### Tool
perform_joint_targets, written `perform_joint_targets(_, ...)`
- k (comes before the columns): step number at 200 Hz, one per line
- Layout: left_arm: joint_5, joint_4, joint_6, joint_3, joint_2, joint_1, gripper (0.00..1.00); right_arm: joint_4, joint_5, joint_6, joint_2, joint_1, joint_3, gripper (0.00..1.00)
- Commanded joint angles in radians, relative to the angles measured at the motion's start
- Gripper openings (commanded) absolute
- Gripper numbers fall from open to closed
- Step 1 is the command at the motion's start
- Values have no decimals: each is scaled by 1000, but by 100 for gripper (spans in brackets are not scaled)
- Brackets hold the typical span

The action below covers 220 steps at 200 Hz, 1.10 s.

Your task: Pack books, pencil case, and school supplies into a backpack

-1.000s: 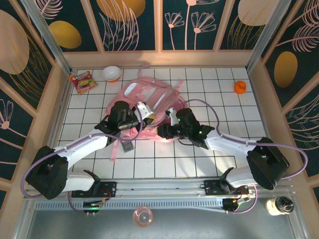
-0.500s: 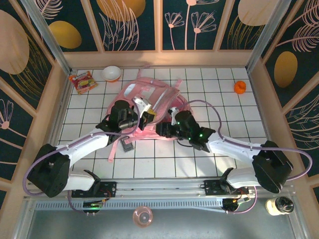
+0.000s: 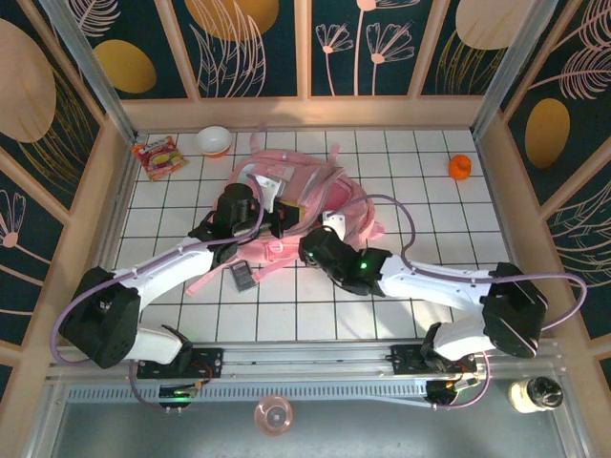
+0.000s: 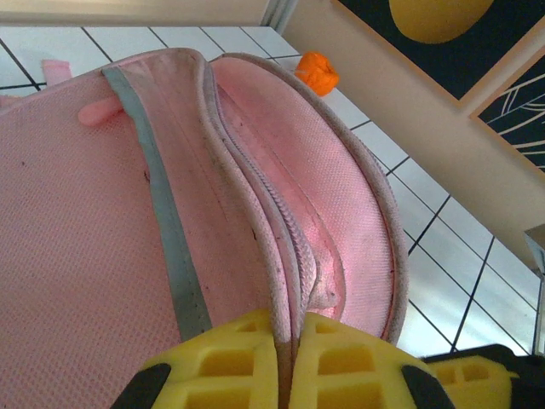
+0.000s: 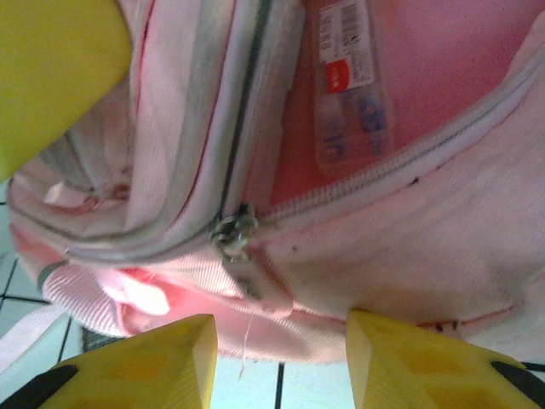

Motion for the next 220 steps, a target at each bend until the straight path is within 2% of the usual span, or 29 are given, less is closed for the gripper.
perform_joint_targets(1,34,39,-65,47,-8,3,0,-35,110,-31,41,-5,58,44)
perform_joint_targets(36,64,30,-51,58,2,1,0,-5,80,-91,92,-40,88,43)
perform_joint_targets(42,64,25,-44,63,1,3,0,-24,84,-86,100,-48,93,40)
perform_joint_targets(71,40,-28,13,77,-2,2,0,-141,125,-64,99,-77,111,14)
perform_joint_targets(91,5,-87,76,90,-1,3,0,-185,106,-72,65,-99,103,3)
perform_joint_targets(110,-42,-132,153,95,1,2,0,-170,-12,-120,20,-140,74,0)
perform_joint_targets(129,-83,-172,242,101,11,2,0,-120,-236,-187,-28,-196,31,0)
perform_joint_targets(151,-61,-182,306,108,23,2,0,-78,-407,-214,-71,-231,-4,0)
perform_joint_targets(173,-12,-164,333,107,21,3,18,-58,-481,-228,-93,-255,-22,0)
perform_joint_targets(191,18,-164,375,100,6,2,41,-30,-538,-228,-105,-281,-40,0)
perform_joint_targets(220,25,-192,602,34,-58,2,55,0,-581,-227,-109,-301,-53,0)
